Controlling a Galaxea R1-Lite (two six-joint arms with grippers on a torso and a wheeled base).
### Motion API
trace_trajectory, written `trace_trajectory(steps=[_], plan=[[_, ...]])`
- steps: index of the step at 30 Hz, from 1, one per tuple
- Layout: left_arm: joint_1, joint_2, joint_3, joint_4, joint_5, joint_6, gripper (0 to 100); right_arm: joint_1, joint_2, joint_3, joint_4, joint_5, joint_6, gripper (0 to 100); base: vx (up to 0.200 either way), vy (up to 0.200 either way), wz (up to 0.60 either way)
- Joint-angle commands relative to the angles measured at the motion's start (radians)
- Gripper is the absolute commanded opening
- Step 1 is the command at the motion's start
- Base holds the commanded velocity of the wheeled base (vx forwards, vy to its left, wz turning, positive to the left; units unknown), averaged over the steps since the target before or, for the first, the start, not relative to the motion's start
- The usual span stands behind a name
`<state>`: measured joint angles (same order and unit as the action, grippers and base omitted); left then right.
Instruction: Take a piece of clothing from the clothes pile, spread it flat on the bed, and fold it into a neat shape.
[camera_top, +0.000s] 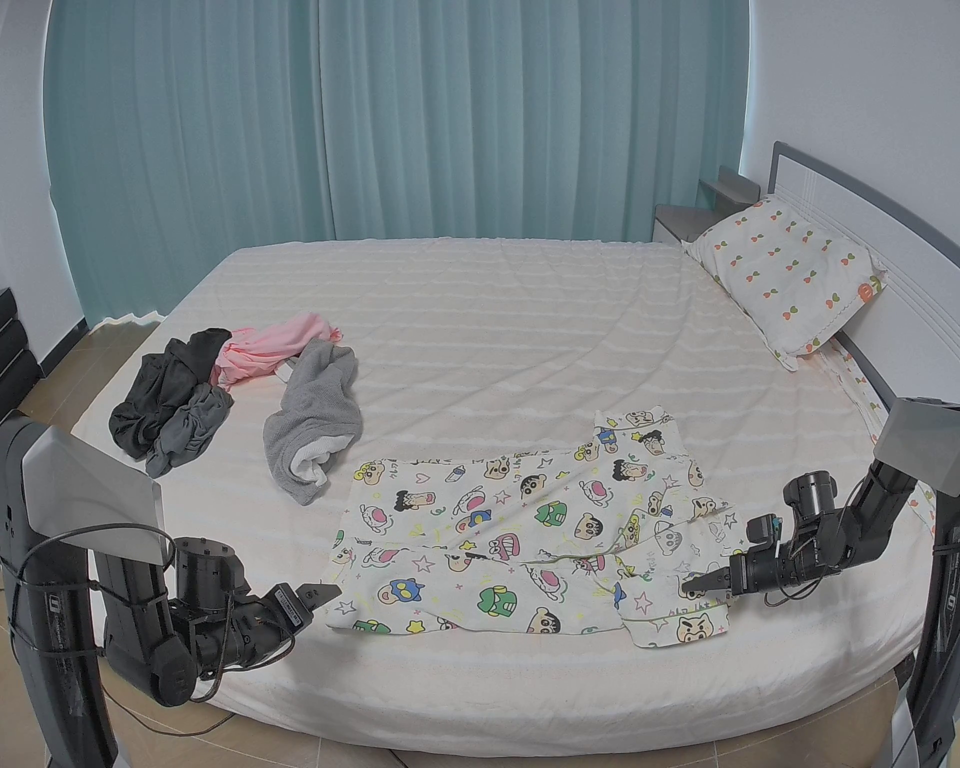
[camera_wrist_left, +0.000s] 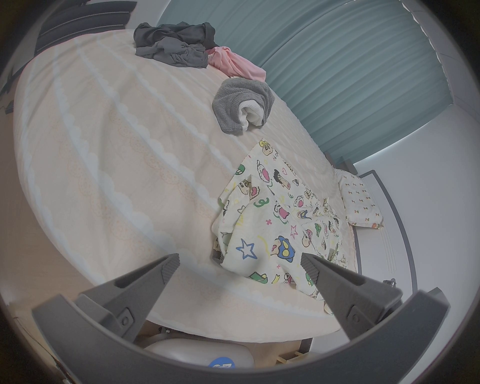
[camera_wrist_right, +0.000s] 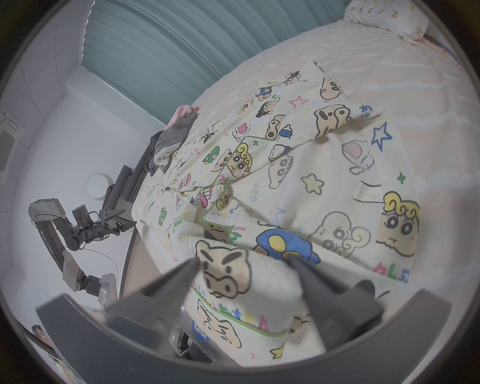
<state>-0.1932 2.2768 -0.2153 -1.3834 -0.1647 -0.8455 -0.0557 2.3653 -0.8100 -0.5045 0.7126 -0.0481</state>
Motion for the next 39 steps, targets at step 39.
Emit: trace_trajectory(steps=[39], plan=[[-0.002, 0.015, -0.007, 0.000, 0.011, 0.006, 100, -0.070, -0.087, -0.040, -0.212, 0.008, 0.221, 0, 0.000, 0.000, 0.00]])
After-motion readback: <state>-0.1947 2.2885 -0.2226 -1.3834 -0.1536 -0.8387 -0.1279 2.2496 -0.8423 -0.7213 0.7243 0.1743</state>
